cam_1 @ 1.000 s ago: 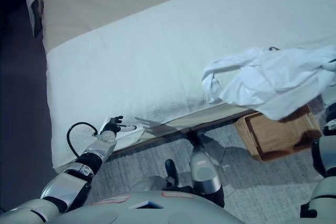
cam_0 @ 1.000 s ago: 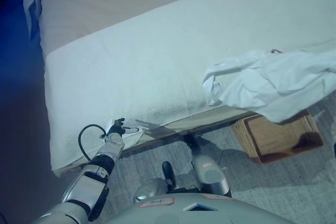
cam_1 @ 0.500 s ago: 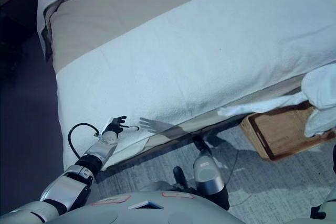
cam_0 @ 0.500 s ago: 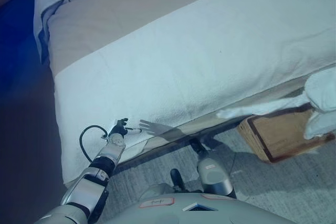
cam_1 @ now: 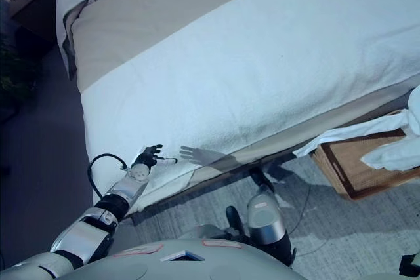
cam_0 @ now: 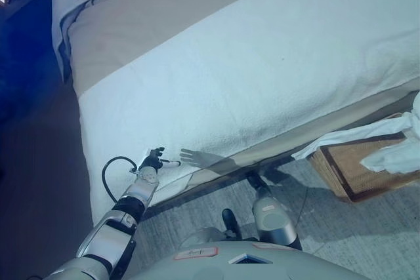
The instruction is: Put the clothes on the bed into the basket.
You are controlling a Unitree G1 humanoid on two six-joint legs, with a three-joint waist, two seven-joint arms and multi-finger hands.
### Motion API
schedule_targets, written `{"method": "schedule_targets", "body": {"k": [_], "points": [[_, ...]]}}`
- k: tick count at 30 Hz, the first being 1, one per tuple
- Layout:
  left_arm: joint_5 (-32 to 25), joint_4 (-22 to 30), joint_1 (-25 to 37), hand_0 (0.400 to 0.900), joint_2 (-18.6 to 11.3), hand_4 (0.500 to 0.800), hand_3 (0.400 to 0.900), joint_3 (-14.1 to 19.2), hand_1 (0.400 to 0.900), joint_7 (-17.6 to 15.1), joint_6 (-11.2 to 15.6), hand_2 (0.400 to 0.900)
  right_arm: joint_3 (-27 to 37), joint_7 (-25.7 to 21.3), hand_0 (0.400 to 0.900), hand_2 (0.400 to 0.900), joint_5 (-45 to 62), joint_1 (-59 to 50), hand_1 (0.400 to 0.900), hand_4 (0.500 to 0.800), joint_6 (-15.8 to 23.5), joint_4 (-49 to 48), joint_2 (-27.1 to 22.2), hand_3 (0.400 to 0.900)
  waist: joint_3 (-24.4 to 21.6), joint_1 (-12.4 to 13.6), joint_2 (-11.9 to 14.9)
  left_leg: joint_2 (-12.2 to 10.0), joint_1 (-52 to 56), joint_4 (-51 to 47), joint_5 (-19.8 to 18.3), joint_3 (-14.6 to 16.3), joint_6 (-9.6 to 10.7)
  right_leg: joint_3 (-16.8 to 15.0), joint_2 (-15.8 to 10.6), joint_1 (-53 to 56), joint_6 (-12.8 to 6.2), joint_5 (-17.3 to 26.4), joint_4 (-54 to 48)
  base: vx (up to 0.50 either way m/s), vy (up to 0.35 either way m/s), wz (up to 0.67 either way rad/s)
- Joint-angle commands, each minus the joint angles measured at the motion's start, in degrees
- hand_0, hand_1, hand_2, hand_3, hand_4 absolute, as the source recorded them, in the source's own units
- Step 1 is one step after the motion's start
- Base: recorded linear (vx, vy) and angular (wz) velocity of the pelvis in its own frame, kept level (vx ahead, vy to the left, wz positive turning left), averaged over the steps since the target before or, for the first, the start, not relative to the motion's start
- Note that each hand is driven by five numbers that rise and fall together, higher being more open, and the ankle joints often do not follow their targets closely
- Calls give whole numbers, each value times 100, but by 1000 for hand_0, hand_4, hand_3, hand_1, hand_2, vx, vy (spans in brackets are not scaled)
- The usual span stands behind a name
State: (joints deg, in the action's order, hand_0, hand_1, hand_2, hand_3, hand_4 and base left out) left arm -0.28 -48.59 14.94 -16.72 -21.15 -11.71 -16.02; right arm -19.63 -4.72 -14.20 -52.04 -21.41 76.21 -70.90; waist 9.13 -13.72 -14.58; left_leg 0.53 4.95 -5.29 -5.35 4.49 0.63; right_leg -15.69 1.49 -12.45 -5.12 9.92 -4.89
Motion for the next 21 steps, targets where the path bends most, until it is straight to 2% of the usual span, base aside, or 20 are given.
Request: {"method": "schedule_targets", "body": {"k": [1,5,13,18,21], "points": [[277,63,11,900,-530,800,900,-101,900,-104,89,900,-827,-67,900,900,-398,-775,900,800,42,269,-577,900,-414,87,270,450,479,29,-458,-69,-187,31,228,-816,-272,478,493,0,0,0],[264,64,-8,900,-539,800,900,-90,900,-80,84,900,-1020,46,900,900,-405,-980,900,800,38,408,-547,900,-403,97,250,456,479,29,-445,-95,-189,48,205,-802,-270,474,499,1,0,1],[204,129,-69,900,-531,800,900,-58,900,-95,70,900,-853,138,900,900,-317,-803,900,800,25,261,-428,900,-393,102,231,470,523,70,-438,-123,-215,94,133,-776,-277,402,626,-8,5,1],[156,163,-107,900,-487,800,900,-18,900,-82,-1,900,-88,204,900,900,-111,350,900,800,63,-140,-154,900,-366,27,456,474,529,681,-713,-177,-306,174,43,-603,-267,237,887,-43,18,7],[168,277,-160,900,-509,800,900,46,900,-35,-34,900,710,182,900,900,34,1606,900,800,86,-947,491,900,-346,9,654,557,607,840,-842,-215,-424,129,44,-490,-334,240,1029,-129,95,-7]]}}
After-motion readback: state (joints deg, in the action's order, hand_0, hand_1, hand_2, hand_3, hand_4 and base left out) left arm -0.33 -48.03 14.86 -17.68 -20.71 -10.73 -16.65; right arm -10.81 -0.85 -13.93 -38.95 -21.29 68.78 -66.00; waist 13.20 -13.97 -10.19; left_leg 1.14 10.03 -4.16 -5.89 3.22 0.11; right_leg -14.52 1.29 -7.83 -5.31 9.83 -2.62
